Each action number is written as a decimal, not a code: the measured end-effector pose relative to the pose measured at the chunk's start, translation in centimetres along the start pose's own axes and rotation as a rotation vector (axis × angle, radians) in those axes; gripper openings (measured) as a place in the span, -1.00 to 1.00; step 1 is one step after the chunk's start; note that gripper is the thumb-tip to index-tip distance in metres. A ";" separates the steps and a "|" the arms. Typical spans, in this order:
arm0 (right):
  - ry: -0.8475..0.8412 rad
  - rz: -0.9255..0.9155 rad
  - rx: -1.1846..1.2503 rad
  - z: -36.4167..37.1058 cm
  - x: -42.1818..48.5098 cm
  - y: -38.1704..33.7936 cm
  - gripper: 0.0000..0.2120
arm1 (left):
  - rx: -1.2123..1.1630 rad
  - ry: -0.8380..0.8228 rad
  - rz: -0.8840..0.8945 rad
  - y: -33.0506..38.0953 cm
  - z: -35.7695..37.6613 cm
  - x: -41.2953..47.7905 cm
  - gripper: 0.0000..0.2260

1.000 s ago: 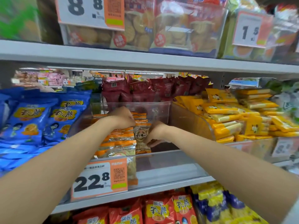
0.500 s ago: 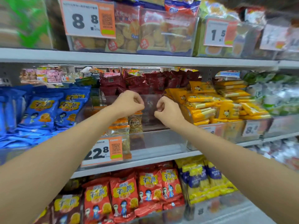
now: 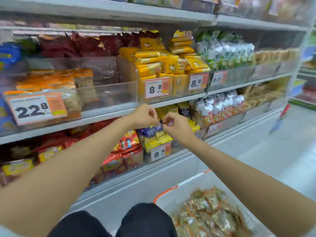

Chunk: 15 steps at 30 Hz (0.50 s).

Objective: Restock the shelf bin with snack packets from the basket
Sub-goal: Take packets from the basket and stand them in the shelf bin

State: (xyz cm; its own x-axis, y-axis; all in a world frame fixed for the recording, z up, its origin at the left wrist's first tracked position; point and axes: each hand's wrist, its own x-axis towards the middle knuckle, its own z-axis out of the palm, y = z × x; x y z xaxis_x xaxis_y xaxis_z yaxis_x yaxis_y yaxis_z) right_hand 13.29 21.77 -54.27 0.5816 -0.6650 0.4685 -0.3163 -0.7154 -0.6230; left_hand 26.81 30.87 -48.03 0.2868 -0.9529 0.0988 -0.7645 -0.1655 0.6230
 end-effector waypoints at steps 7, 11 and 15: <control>-0.171 0.324 -0.042 0.9 -10.9 11.4 -0.88 | -0.115 -0.332 -0.204 -2.1 16.1 0.2 -0.81; -0.378 0.488 -0.048 2.1 -17.3 16.5 -0.86 | -0.215 -0.452 -0.361 -4.4 24.5 -1.2 -0.81; -0.548 0.613 -0.141 5.0 -23.3 22.2 -0.84 | -0.256 -0.539 -0.489 -8.1 31.4 -2.8 -0.86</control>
State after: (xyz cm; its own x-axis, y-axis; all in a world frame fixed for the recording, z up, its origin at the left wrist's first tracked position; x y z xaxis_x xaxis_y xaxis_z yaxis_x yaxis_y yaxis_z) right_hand -3.59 22.43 -82.16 0.5466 -0.7731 -0.3217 -0.7650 -0.3048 -0.5673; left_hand 14.06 26.90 -77.78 0.1866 -0.7896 -0.5846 -0.4472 -0.5981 0.6651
